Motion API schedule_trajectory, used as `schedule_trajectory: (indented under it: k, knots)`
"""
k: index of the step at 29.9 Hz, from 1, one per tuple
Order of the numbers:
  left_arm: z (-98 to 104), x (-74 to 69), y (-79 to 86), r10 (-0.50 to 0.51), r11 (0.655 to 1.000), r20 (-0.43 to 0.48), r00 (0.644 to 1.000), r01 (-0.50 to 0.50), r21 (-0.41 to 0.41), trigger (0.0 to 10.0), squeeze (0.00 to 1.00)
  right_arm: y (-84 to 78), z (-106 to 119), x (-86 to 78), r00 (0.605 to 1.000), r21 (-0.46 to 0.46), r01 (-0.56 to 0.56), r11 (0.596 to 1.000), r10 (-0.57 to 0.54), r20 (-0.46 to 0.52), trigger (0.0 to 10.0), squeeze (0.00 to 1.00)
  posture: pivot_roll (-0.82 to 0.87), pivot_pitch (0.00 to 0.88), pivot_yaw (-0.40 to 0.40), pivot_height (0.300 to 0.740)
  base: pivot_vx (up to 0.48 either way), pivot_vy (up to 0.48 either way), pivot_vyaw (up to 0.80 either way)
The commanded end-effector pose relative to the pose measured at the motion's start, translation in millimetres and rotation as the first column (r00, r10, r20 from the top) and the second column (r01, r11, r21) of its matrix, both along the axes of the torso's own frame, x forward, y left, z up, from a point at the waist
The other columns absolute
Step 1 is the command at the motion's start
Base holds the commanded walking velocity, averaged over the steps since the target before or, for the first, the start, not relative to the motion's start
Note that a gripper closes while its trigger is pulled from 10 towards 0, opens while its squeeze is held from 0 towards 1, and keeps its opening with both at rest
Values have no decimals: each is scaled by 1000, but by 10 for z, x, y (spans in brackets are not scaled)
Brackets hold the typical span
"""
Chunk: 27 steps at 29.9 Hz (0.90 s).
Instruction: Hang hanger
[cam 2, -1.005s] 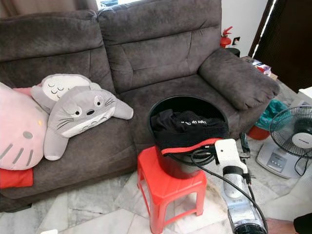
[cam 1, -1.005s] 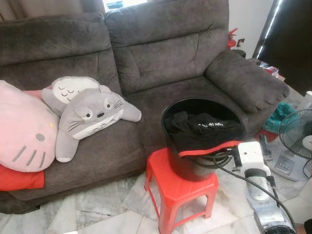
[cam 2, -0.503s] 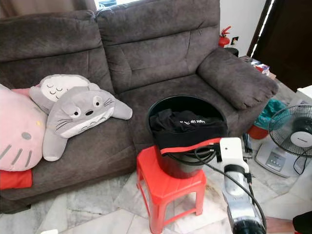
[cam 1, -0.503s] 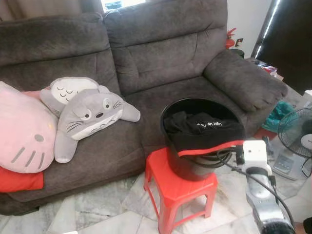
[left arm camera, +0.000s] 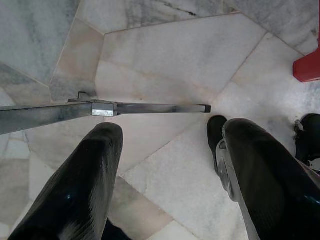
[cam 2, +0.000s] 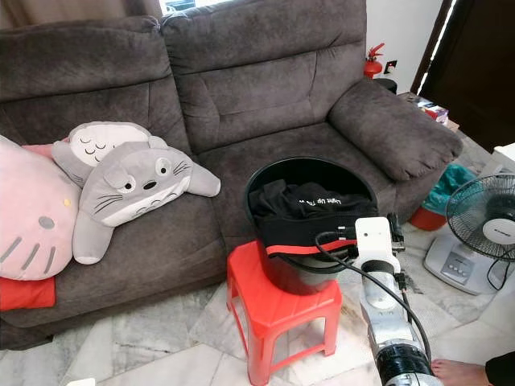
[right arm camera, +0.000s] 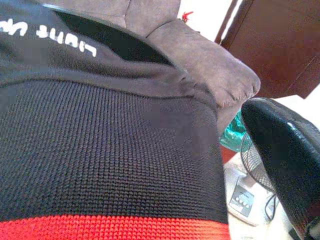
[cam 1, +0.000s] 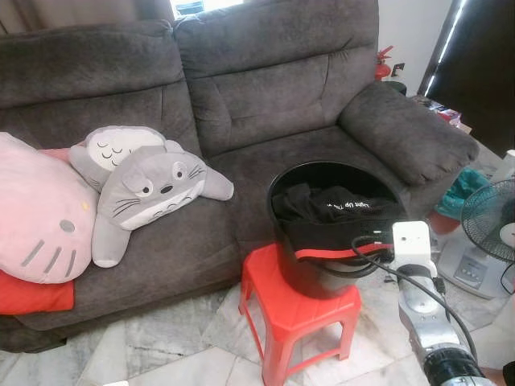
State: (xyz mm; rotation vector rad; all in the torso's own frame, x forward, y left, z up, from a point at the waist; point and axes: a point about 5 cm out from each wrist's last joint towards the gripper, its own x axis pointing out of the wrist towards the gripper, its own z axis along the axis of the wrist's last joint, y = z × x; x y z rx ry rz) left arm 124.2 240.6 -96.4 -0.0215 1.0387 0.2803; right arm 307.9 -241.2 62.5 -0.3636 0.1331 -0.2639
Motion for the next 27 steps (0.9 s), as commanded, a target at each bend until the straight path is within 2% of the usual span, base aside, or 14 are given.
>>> schedule_trajectory:
  k: [1,2,3,18,27]
  knots:
    - [10,-28,69,-10,1000,-11,1000,11,29,10000,0,0,19,26,1000,12,-2,1000,2,8,2941,0,-252,0,70,740,0,0,0]
    - [10,-27,70,-11,1000,-11,1000,11,30,10000,0,-1,17,26,1000,13,-2,1000,1,8,157,0,-252,0,71,740,0,0,0]
    - [10,-27,70,-11,999,-11,1000,11,30,10000,0,-2,14,25,1000,14,-2,1000,2,9,0,0,-252,0,71,740,0,0,0]
    - [9,-29,69,-18,999,-13,1000,19,31,10000,0,11,-31,-6,1000,9,7,1000,-7,10,0,0,-250,0,71,740,0,0,0]
    - [8,-34,68,-18,999,-14,1000,18,30,10000,0,65,7,31,1000,-21,-16,1000,17,24,0,0,-246,0,70,740,0,0,0]
